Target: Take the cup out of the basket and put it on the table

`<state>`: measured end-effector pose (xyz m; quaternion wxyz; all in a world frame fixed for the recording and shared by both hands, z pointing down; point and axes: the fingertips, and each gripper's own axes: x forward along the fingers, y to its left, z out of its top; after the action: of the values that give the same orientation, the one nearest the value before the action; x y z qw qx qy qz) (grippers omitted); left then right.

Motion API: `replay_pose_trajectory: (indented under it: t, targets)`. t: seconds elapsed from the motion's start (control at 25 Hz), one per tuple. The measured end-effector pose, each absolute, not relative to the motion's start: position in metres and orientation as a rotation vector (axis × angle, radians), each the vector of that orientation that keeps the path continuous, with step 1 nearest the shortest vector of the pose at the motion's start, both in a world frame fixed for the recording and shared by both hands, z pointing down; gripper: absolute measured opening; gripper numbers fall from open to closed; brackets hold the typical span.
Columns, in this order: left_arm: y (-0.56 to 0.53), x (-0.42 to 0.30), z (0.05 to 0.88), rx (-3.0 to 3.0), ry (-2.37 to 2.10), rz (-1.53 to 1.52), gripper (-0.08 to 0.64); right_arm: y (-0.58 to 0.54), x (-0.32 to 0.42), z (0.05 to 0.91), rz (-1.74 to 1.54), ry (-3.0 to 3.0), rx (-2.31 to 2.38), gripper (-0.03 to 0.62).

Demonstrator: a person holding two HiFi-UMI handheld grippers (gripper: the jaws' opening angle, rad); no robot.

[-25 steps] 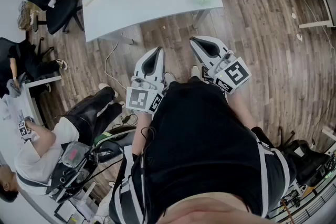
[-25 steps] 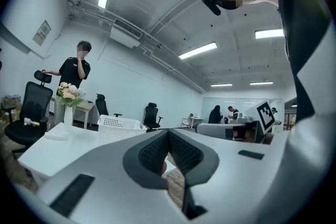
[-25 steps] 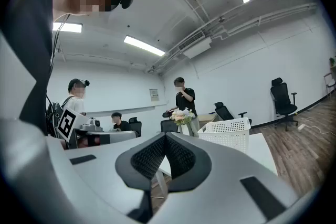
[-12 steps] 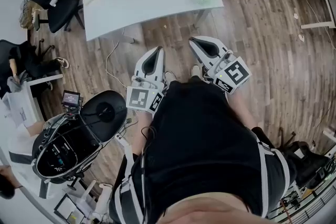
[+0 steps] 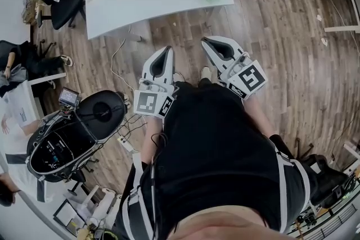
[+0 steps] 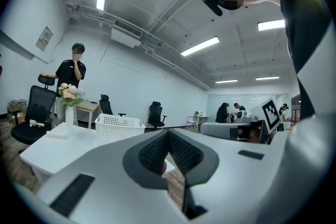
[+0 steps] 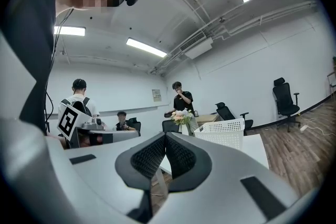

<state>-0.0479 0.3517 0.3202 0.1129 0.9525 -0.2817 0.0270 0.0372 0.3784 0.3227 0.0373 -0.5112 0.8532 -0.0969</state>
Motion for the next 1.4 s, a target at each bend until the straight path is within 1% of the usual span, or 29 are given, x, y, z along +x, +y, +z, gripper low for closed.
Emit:
replay_pose_trajectory:
  t: [0.28, 0.76, 1.08, 1.4]
  targets:
    - [0.357, -0.029, 0.321, 2.794, -0.860, 0.108, 0.019, 0.383, 0.060, 0.327, -0.340, 2.606, -1.523, 0.018]
    - [0.326, -0.032, 0.320, 2.813, -0.847, 0.113, 0.020, 0.351, 0.055, 0.333, -0.342, 2.649, -1.557, 0.018]
    - [0.262, -0.042, 0.320, 2.823, -0.766, 0.086, 0.020, 0.292, 0.041, 0.326, -0.328, 2.627, -1.629, 0.018]
    - [0.187, -0.068, 0.318, 2.851, -0.700, 0.100, 0.020, 0.224, 0.012, 0.318, -0.310, 2.604, -1.703, 0.018]
